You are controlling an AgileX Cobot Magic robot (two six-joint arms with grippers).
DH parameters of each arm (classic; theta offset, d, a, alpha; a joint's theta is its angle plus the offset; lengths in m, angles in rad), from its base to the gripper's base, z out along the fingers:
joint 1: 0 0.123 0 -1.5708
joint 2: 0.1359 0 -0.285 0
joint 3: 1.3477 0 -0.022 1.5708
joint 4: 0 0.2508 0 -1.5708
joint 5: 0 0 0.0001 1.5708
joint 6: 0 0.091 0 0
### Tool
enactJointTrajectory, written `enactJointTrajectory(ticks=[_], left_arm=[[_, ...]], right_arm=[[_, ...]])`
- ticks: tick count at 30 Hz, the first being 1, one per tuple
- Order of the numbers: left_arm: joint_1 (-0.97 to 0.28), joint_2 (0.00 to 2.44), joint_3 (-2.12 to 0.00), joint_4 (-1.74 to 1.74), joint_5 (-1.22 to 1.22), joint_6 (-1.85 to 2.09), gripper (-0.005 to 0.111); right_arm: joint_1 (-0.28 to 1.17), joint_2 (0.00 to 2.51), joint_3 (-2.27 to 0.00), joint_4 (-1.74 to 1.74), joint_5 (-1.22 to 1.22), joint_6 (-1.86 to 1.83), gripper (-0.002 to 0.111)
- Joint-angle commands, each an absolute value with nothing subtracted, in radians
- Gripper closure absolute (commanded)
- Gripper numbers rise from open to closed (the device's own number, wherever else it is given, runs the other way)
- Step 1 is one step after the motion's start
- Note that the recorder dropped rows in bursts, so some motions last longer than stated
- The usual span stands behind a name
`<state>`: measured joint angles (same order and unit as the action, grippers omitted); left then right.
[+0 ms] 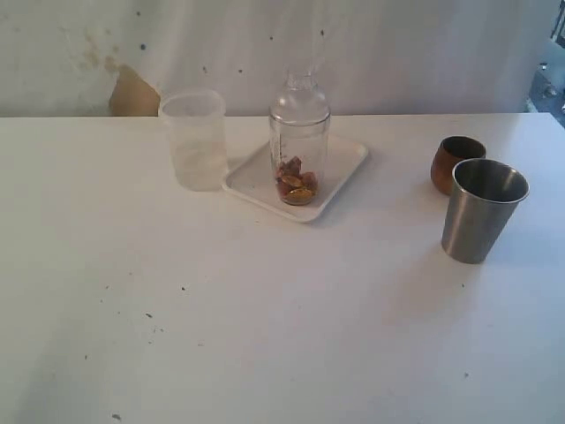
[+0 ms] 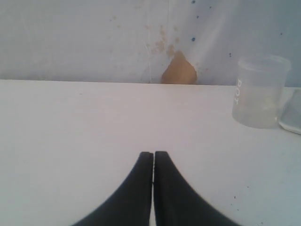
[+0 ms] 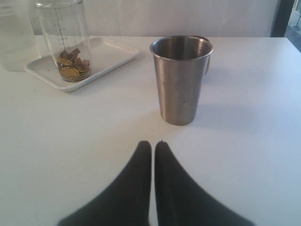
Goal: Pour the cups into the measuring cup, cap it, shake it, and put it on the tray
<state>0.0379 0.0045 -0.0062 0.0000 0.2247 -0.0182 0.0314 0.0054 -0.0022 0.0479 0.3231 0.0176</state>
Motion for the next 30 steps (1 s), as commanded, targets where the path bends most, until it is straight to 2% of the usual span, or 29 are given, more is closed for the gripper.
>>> enactJointTrajectory(ticks=[1,30], left_arm=[[0.037,0.000,0.000,0.000,0.228,-0.080,0.106],[0.037,0.000,0.000,0.009,0.201,-0.089,0.106]], right_arm=[[0.028,0.000,0.000,0.050,0.314,0.023,0.106],[0.028,0.000,0.000,0.048,0.314,0.022,0.106]])
